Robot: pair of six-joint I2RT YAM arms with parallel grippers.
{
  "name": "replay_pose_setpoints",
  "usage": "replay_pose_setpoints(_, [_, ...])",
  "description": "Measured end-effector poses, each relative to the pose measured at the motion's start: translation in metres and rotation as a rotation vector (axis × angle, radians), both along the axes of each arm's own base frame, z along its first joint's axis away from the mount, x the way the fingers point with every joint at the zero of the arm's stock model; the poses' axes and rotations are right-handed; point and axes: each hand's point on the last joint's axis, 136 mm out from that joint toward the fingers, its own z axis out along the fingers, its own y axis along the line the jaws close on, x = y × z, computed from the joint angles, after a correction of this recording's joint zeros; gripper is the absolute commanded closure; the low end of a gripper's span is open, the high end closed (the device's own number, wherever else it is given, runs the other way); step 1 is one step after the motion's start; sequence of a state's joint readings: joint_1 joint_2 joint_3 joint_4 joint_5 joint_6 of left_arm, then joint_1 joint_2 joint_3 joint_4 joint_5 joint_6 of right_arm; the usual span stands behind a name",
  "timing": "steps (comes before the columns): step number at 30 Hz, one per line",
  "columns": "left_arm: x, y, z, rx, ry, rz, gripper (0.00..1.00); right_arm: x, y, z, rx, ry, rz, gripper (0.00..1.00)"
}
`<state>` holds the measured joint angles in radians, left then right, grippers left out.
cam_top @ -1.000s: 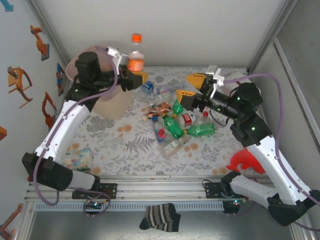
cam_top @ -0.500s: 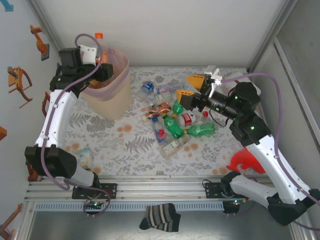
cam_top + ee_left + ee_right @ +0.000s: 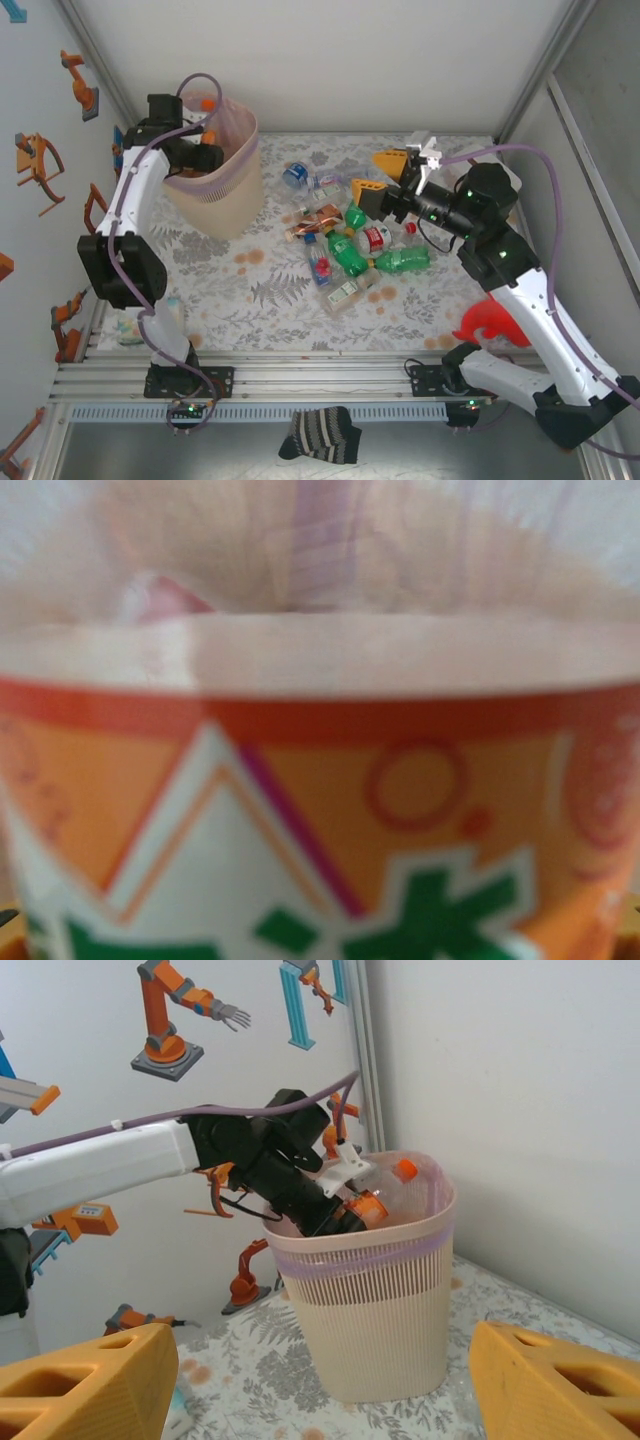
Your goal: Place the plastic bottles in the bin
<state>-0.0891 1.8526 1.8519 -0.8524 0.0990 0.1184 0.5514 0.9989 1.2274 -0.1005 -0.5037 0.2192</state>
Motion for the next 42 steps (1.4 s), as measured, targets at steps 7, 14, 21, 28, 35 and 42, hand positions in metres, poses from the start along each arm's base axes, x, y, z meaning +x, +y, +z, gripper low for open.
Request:
replay_pose_setpoints(7, [0.010,0.002,-0.034,0.031,0.113,0.000,0.46,0.001,0.001,-0.001,-0.002,0.003,0.000,0.24])
replay_pose_setpoints(14, [0.007,0.001,-0.045,0.027,0.162,-0.008,0.26,0.008,-0.002,-0.004,-0.007,0.016,-0.039,0.25])
replay_pose_setpoints(21, [0.000,-0.004,-0.005,-0.008,0.061,-0.025,0.19,0.031,-0.005,-0.029,-0.053,0.114,-0.132,0.25])
replay_pose_setpoints(28, [-0.016,-0.010,0.062,-0.057,-0.099,-0.045,0.19,0.055,-0.015,-0.053,-0.113,0.218,-0.265,0.27])
replay_pose_setpoints(35, [-0.041,-0.020,0.104,-0.150,-0.225,-0.069,0.19,0.075,-0.032,-0.080,-0.167,0.359,-0.417,0.31])
replay_pose_setpoints(42, [-0.071,-0.041,0.124,-0.322,-0.329,-0.117,0.19,0.096,-0.052,-0.127,-0.233,0.584,-0.543,0.30])
